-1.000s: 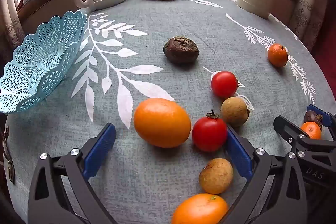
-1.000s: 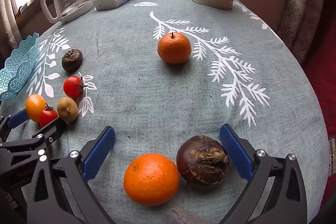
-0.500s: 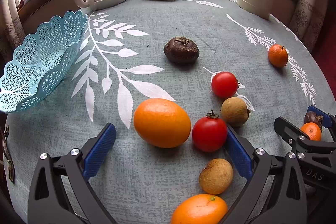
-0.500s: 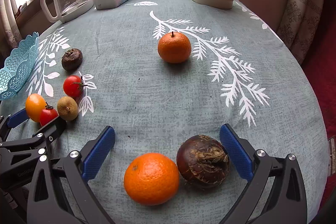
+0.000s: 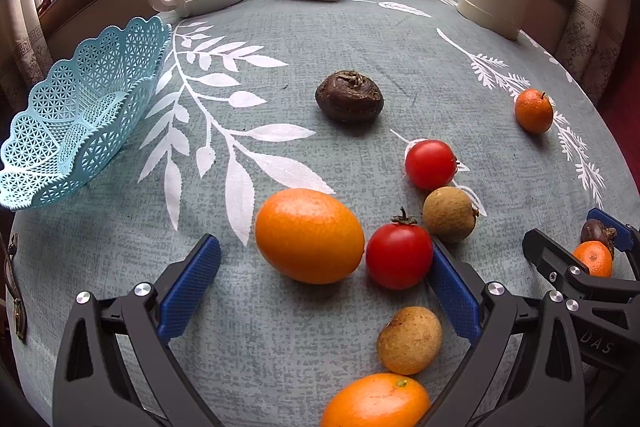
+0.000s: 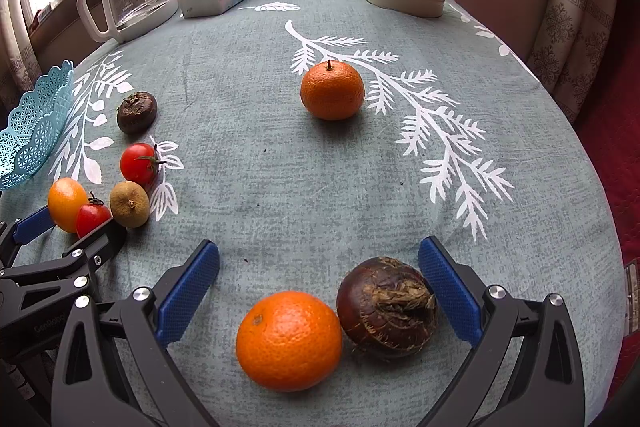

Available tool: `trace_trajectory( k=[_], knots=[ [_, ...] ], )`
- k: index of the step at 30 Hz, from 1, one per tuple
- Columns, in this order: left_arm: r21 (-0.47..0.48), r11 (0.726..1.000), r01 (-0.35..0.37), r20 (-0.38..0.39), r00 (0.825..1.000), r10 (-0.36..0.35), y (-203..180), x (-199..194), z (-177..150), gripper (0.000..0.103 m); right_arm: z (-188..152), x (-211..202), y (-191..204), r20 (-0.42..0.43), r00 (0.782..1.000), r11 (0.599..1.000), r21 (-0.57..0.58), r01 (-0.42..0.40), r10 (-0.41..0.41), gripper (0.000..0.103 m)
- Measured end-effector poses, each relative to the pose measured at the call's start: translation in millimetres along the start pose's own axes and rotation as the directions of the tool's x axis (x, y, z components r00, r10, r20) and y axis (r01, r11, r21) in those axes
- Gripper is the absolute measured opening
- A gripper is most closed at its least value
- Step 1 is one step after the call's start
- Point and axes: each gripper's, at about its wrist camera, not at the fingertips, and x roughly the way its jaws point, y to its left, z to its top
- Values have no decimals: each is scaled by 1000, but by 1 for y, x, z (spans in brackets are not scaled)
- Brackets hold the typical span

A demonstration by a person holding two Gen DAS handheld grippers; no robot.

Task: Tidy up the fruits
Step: 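Move the left tool toward an orange while the right tool approaches a tangerine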

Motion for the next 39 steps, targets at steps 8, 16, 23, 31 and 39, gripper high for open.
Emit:
trace_trajectory(
  k=[8, 16, 23, 31, 39],
  knots=[
    [-1, 1000, 1, -15, 1000, -1, 1, 2, 1, 101, 0, 0, 0, -1, 1000, 1000, -1, 1, -1, 98],
    [33, 999, 42, -48, 998, -40, 3, 6, 8, 101, -1, 0, 1, -2, 1000, 1000, -3, 4, -4, 98],
    [52, 997, 58, -38, 998, -56, 4, 5, 6, 101, -2, 6, -1, -2, 1000, 1000, -2, 1, -1, 98],
    [84, 996, -27, 47, 999, 23, -4, -13, -1, 101, -2, -9, -13, 36, 995, 994, 51, -93, 91, 98],
    [57, 998, 3, 122, 993, -10, 6, -43, -10, 100, -1, -31, -7, 106, 989, 994, 26, -108, 105, 98]
  ],
)
